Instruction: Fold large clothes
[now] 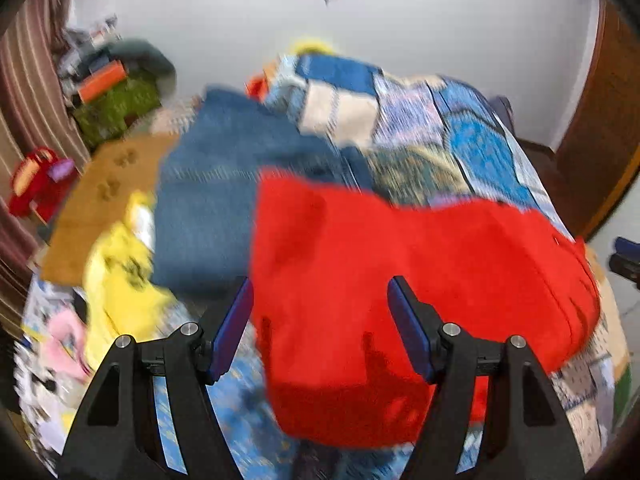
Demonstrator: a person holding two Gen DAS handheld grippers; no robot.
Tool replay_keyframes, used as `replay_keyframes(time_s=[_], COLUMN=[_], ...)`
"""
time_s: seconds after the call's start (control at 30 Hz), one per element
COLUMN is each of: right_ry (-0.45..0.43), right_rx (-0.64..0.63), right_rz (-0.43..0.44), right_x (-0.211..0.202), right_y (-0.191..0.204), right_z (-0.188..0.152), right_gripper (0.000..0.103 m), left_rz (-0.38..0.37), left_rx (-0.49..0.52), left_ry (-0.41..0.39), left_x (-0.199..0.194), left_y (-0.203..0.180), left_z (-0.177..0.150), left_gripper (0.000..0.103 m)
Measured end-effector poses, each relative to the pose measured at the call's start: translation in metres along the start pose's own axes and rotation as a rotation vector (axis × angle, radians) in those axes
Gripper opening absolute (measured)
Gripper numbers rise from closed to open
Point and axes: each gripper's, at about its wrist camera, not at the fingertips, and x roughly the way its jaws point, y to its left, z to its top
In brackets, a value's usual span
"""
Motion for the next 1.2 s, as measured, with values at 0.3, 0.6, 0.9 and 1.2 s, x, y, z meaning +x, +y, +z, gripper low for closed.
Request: replay_keyframes(time_s=[0.3, 0.6, 0.9, 1.2], right_ry=[0.139, 0.125, 0.054, 0.019], right_rx=[0.203, 0.324, 0.204, 0.056], right_rz=[-0.049, -0.032, -0.055, -0.036], right_x=[0.046, 0.039, 0.016, 0.015], right_y=[-0.059, -0.110, -0.056, 0.000], right_z=[-0.046, -0.069, -0.050, -0.040], right_gripper=[0.055, 0.052, 0.055, 0.055], left_rz=[-0.039, 0.099, -0.014, -0.364], left_rx=[-0.030, -0.169, -0.382, -0.570], left_ry=[0.171, 0.161, 0.142, 0.225], left_x=[0.052, 0.045, 0.014, 0.030], left_y=[-0.010, 0.047, 0.071, 0.047], left_z=[-0.073, -0.100, -0.117, -0.133], left_gripper=[0.069, 0.076, 0.076, 0.076])
